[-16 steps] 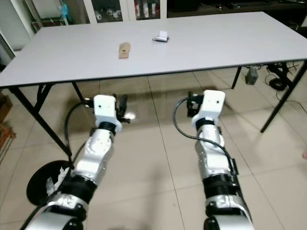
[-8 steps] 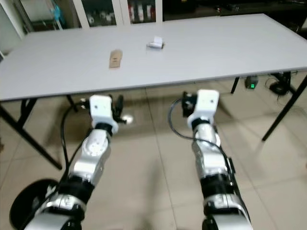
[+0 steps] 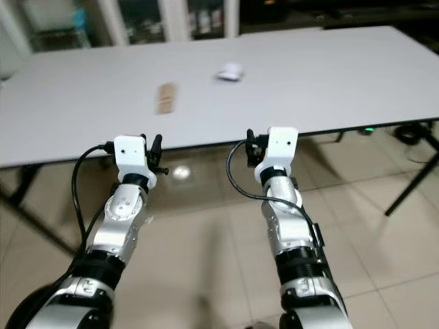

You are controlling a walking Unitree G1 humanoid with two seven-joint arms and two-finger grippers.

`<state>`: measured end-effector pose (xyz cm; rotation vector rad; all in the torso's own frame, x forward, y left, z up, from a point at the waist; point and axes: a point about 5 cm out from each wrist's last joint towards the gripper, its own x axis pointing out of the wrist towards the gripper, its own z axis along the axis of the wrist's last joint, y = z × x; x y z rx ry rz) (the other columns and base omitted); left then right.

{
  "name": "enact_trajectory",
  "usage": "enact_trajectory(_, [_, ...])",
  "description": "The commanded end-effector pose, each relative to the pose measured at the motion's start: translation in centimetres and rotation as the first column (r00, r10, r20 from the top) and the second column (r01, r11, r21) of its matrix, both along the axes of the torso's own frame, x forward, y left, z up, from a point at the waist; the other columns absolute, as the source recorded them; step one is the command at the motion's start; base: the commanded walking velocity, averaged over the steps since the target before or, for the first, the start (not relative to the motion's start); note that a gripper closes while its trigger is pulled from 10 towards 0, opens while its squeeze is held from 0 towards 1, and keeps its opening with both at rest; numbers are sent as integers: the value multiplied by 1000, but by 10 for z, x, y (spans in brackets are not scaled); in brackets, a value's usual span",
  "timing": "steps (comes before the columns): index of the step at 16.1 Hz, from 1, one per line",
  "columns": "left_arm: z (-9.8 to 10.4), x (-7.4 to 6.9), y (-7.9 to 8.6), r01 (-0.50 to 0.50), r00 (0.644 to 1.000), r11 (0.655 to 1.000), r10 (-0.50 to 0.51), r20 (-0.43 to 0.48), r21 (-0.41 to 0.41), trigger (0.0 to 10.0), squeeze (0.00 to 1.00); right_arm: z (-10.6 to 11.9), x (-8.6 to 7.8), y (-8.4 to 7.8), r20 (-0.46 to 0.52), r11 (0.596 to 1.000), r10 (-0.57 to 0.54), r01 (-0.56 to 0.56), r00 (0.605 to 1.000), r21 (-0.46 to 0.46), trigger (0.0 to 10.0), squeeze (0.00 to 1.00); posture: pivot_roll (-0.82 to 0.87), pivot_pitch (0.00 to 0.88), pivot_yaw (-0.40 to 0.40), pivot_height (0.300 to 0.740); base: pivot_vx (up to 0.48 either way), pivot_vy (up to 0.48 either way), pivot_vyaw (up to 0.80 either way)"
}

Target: Picking trash to rubbish bin

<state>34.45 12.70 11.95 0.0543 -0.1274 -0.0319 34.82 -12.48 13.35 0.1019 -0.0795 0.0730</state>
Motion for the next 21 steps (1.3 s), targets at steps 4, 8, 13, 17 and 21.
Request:
enact_trajectory(4, [4,2,-3,17,1000,1000,-18,11,18,10000,0,3,1,-2,10,1000,-16,16,1000,2,10000,0,36,1,44,740,480,0,-400])
enact_trajectory(8, [3,1,-4,24,1000,999,-24,8,24,10000,0,2,0,-2,9,1000,-18,18,1000,4,10000,0,33,0,49,740,480,0,0])
enact_trajectory(13, [3,1,-5,33,999,999,-33,6,27,10000,0,1,-1,-1,11,1000,-16,16,1000,-5,10000,0,29,0,53,740,480,0,0])
enact_trajectory(17, [4,1,-6,32,999,999,-32,7,25,10000,0,2,-1,2,19,998,1,0,1000,-63,10000,0,34,0,47,740,480,0,400])
enact_trajectory(21, [3,1,-5,23,1000,999,-23,3,24,10000,0,2,0,-1,12,1000,-16,16,1000,-26,10000,0,35,10,41,740,480,0,348])
